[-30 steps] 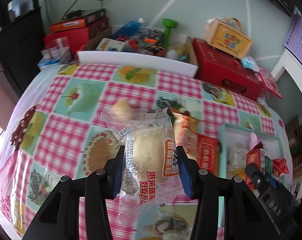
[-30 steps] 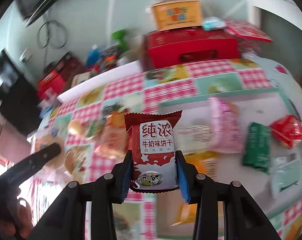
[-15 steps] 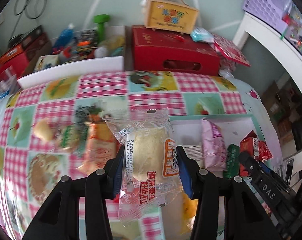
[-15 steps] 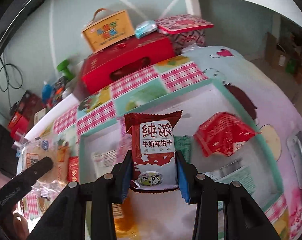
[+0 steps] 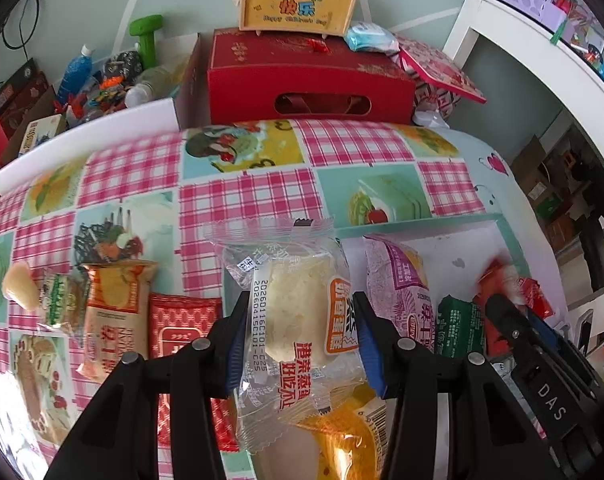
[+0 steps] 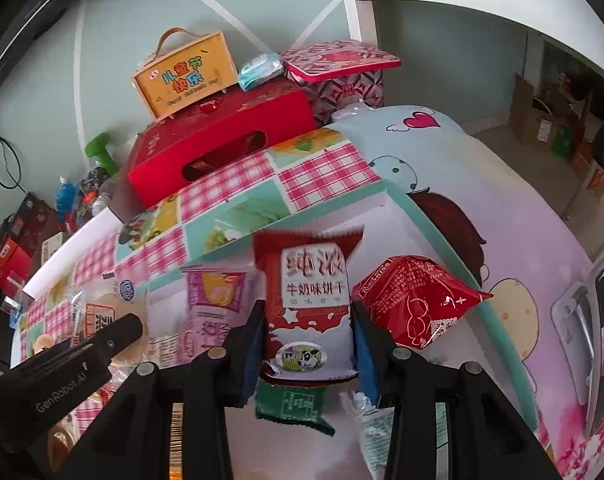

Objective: Organize snacks
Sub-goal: 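Carry bun packet with left tool while right tool carries milk biscuit packet to tray, then open left tool releasing bun packet in tray while right tool releases biscuit packet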

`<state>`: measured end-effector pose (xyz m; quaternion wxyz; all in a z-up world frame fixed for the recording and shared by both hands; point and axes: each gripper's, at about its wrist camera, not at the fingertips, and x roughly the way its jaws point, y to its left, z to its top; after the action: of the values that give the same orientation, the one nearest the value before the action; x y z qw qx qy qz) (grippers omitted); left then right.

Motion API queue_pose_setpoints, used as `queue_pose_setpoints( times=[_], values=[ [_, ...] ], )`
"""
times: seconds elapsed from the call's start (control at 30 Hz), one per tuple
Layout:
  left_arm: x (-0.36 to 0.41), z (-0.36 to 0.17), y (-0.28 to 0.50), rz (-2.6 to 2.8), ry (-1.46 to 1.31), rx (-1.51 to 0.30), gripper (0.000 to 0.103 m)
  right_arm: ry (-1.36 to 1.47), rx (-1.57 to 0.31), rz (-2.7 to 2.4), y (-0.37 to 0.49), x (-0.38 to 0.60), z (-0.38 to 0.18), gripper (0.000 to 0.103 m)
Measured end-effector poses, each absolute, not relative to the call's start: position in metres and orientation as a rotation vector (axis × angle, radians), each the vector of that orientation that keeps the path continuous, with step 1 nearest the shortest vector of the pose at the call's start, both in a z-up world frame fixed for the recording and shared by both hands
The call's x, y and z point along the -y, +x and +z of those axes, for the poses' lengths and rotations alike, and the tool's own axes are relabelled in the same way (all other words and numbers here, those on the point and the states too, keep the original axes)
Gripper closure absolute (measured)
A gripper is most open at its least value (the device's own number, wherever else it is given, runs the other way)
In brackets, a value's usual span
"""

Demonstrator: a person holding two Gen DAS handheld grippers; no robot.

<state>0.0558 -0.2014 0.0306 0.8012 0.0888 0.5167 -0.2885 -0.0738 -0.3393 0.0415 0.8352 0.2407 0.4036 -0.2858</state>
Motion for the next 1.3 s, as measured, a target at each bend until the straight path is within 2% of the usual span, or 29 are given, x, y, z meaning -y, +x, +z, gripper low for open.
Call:
queue_pose_setpoints(
  times=[0.37, 0.5, 0.77, 0.83, 1.3],
  values=[
    [0.205, 0.022, 0.054, -0.616, 0.178, -1.130, 0.052, 0.483, -0.871, -0.611, -0.072, 0.337, 0.041, 0.060],
    [0.200, 0.031, 0.051, -0.617, 0.171, -1.121, 0.040, 0.473, -0.903, -0.617, -0.072, 0.335, 0.042, 0.059],
    [0.176, 0.053, 0.043, -0.576, 0.141, -1.095, 0.038, 0.442, -0.929, -0.607, -0.076, 0.324, 0.053, 0.043],
    [0.168, 0.058, 0.039, -0.560, 0.128, -1.083, 0.026, 0.435, -0.930, -0.609, -0.078, 0.321, 0.057, 0.042],
    [0.131, 0.059, 0.034, -0.430, 0.105, -1.076, 0.026, 0.426, -0.968, -0.617, -0.088, 0.307, 0.060, 0.040]
  ],
)
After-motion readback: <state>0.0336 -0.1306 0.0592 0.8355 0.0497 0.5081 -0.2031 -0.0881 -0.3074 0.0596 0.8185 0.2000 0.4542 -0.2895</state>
